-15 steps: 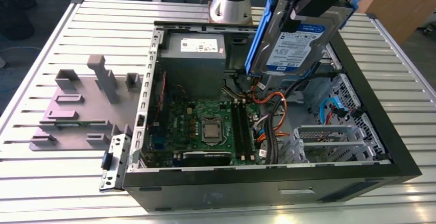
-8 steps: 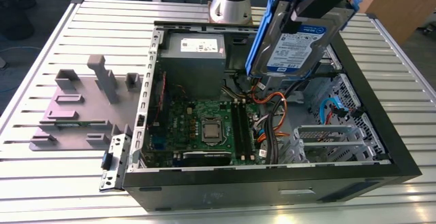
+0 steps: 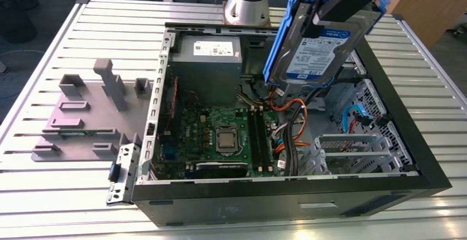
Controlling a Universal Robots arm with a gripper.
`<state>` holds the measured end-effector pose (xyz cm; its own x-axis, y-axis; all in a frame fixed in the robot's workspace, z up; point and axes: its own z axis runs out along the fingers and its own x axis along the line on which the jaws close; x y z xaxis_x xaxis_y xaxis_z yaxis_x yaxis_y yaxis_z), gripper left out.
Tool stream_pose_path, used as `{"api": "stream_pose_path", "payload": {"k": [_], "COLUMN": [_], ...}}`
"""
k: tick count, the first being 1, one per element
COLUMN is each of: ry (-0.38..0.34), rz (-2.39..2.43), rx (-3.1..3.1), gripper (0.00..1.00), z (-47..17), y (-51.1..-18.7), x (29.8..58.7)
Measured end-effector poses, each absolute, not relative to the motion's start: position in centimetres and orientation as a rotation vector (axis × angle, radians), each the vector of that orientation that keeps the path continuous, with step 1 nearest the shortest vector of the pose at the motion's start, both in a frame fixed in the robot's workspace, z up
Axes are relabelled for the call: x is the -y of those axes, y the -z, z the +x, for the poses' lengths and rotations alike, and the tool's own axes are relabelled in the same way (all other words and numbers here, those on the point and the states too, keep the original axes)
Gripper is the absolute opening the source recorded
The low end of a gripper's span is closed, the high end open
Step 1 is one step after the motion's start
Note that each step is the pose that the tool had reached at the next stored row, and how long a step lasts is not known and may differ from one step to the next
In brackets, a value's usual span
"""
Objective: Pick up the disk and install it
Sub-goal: 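Insert the disk into the insertion slot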
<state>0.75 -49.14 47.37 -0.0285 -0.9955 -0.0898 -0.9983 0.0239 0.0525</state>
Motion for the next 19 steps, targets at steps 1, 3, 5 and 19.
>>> {"api": "stream_pose_path", "payload": {"k": [1,3,5,19], "ry": [-0.156,-0.156,-0.156,-0.156], "rz": [-2.17,-2.17,-2.17,-2.17], "rx": [-2.228,-2.228,-2.228,-2.228], "gripper": [0.37,0.37,0.37,0.37], "z": [0.75,0.75,0.75,0.75], "y": [-47.37,-47.36,-47.37,-47.36], "x": [49.18,49.27,49.35,49.82]}}
